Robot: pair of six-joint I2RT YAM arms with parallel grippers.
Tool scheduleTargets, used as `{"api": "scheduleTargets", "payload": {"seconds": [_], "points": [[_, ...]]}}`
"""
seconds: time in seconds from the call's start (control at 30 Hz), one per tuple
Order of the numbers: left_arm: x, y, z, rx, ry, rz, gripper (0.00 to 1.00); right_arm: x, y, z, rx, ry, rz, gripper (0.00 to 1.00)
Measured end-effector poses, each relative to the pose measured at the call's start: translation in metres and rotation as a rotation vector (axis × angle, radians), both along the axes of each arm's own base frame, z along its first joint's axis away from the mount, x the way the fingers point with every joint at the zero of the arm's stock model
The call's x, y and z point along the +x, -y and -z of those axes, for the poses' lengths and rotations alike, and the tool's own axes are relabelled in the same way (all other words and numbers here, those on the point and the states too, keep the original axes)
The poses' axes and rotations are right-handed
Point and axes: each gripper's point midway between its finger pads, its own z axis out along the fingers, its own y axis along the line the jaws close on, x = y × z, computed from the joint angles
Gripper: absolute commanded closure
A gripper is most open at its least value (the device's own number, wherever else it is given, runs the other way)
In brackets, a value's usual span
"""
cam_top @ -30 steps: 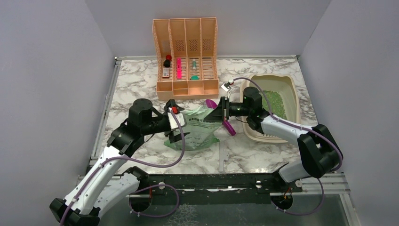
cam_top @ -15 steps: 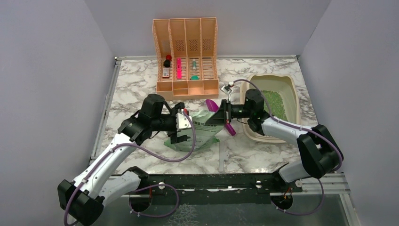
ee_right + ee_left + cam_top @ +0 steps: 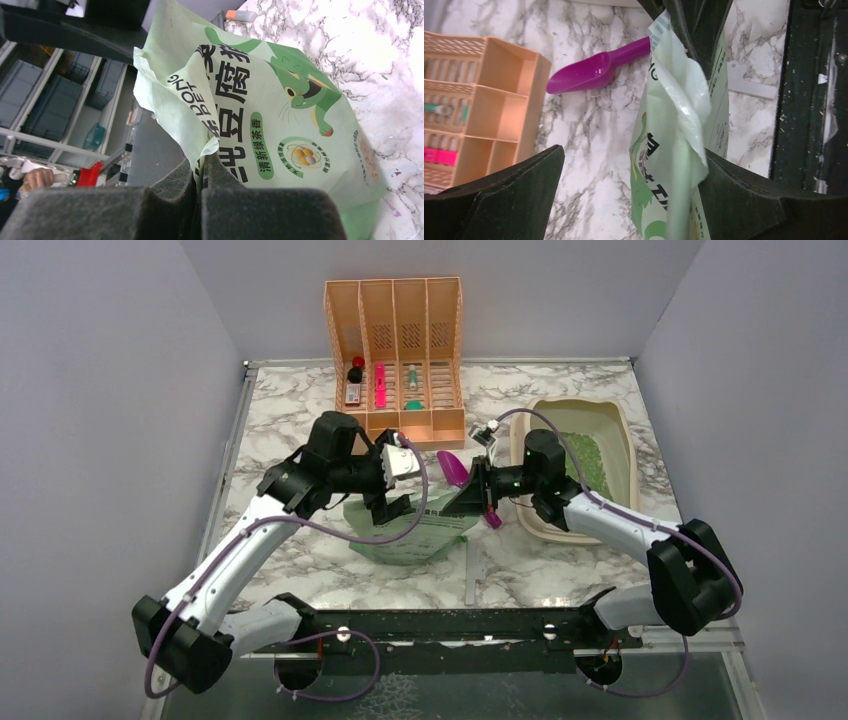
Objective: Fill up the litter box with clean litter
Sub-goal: Close the cat litter bag at the center of the board.
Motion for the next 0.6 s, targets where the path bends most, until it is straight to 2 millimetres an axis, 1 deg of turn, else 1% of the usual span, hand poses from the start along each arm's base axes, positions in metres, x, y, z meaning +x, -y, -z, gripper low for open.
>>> {"api": "scheduleTargets", "payload": {"seconds": [0.17, 0.23, 0.3, 0.37, 0.43, 0.5, 0.53, 0.57, 0.6], "points": [[0.0, 0.011, 0.025, 0.032, -0.186, 0.009, 0.01, -0.006, 0.004, -0.001, -0.004, 0.081, -0.023, 0.97], [-0.002, 0.014, 0.028, 0.034, -0.243, 0.018, 0.02, -0.006, 0.005, 0.001, -0.006, 0.096, -0.029, 0.97], [-0.008, 0.018, 0.028, 0.03, -0.294, 0.039, 0.06, -0.006, 0.005, 0.001, -0.006, 0.103, -0.031, 0.97], [-0.016, 0.022, 0.024, 0.017, -0.35, 0.076, 0.21, -0.006, 0.005, 0.001, -0.005, 0.111, -0.032, 0.97], [-0.021, 0.025, 0.023, 0.012, -0.401, 0.099, 0.43, -0.006, 0.005, 0.001, -0.004, 0.115, -0.034, 0.97], [-0.027, 0.026, 0.024, 0.014, -0.475, 0.112, 0.67, -0.006, 0.005, 0.001, -0.003, 0.121, -0.035, 0.97], [-0.029, 0.026, 0.025, 0.016, -0.501, 0.116, 0.77, -0.006, 0.005, 0.001, -0.003, 0.122, -0.036, 0.97], [-0.03, 0.025, 0.025, 0.019, -0.53, 0.116, 0.8, -0.006, 0.005, 0.001, -0.002, 0.126, -0.038, 0.97], [-0.03, 0.024, 0.026, 0.021, -0.555, 0.112, 0.81, -0.007, 0.006, 0.001, -0.001, 0.128, -0.044, 0.97]]}}
